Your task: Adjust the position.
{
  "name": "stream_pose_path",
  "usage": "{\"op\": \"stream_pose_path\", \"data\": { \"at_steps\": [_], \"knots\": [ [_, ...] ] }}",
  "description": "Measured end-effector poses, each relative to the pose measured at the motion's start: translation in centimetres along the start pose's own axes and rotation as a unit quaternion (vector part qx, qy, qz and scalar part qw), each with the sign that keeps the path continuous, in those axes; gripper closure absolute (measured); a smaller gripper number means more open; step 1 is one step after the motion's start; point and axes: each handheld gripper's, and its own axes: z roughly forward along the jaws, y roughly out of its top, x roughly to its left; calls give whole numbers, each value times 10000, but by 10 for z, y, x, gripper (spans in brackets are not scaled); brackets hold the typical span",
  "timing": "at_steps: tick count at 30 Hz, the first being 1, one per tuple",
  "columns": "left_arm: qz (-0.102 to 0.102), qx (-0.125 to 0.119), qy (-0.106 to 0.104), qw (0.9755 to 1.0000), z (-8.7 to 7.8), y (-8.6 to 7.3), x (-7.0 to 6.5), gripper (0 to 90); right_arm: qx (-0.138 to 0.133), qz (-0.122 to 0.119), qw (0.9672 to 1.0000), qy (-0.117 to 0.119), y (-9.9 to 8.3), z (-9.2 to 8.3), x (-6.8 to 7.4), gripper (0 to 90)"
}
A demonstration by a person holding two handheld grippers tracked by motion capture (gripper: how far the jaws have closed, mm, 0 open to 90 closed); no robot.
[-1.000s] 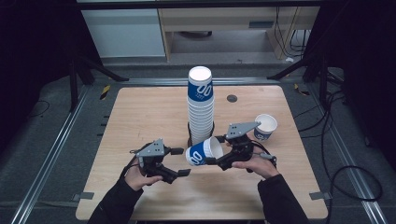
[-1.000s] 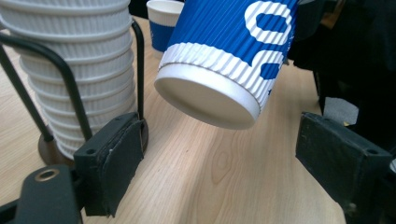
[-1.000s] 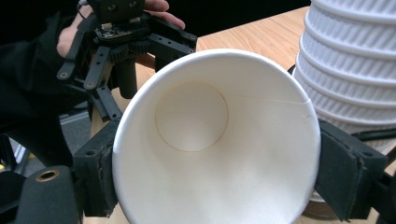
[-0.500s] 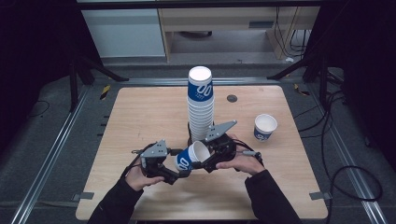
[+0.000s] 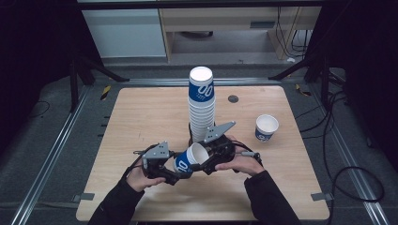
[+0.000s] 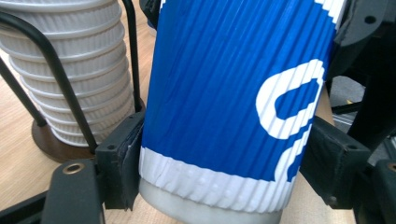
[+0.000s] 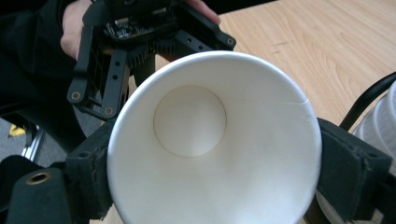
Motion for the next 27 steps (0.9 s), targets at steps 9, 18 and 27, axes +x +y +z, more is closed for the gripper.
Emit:
{"op": "stream_pose_path", "data": {
  "at_steps": [9,18,27],
  "knots": [
    [5,-65,71,10000,-1,-2,3,241,-266,8,9994,-238,-2,-7,-1,54],
    [-109,-208,191,9995,-5,-4,7,243,-794,137,9949,-599,-4,-32,-3,51],
    [-134,-584,271,9978,-8,-1,5,243,-1303,534,9854,-960,-25,-55,-1,51]
  ]
}}
